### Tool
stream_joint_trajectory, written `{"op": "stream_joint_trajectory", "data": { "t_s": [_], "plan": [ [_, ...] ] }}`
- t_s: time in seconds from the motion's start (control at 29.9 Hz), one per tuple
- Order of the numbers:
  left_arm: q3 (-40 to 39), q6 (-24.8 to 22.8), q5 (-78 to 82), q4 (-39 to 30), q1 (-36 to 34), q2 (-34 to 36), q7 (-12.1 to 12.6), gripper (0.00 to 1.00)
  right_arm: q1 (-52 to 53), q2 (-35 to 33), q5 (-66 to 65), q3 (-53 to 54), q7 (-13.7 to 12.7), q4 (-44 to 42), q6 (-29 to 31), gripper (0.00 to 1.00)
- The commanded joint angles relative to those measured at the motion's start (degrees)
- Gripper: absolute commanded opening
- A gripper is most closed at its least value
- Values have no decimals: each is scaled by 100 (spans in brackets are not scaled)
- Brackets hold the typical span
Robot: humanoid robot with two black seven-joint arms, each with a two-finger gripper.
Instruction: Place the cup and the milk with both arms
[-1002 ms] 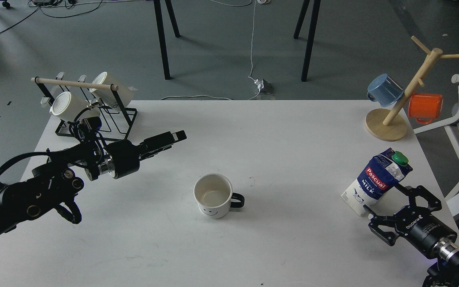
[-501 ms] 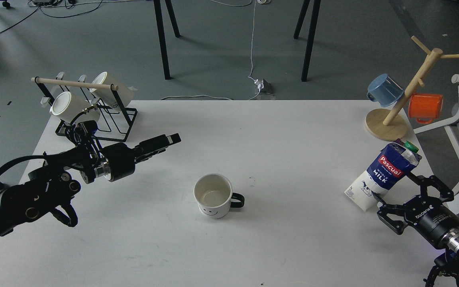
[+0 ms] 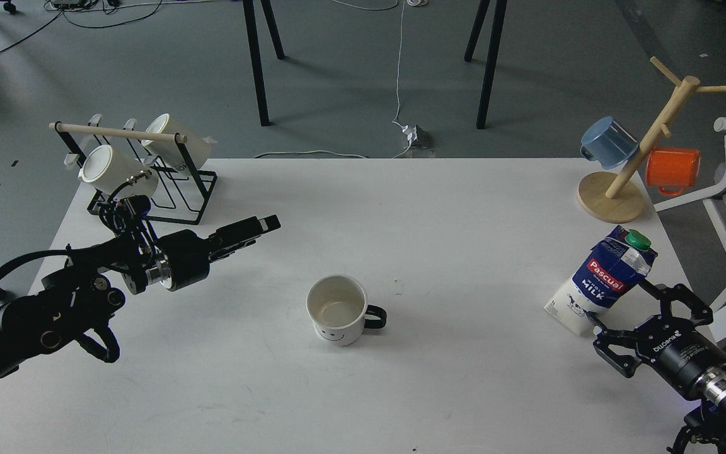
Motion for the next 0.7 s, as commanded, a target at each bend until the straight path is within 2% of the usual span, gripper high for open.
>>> {"op": "stream_joint_trajectory", "data": {
  "t_s": [0.0, 0.27, 0.43, 0.67],
  "plan": [
    [1, 8, 0, 41, 42, -3, 0, 96, 7, 189, -22, -29, 7, -17, 0, 97],
    [10, 271, -9, 208, 121, -47, 0, 97, 7, 418, -48, -187, 16, -17, 0, 94],
    [10, 271, -9, 208, 139, -47, 0, 98, 7, 462, -48, -178, 16, -26, 0, 79],
    [10, 271, -9, 216, 139, -39, 0, 98, -2, 454, -40, -108, 16, -26, 0, 78]
  ]
}}
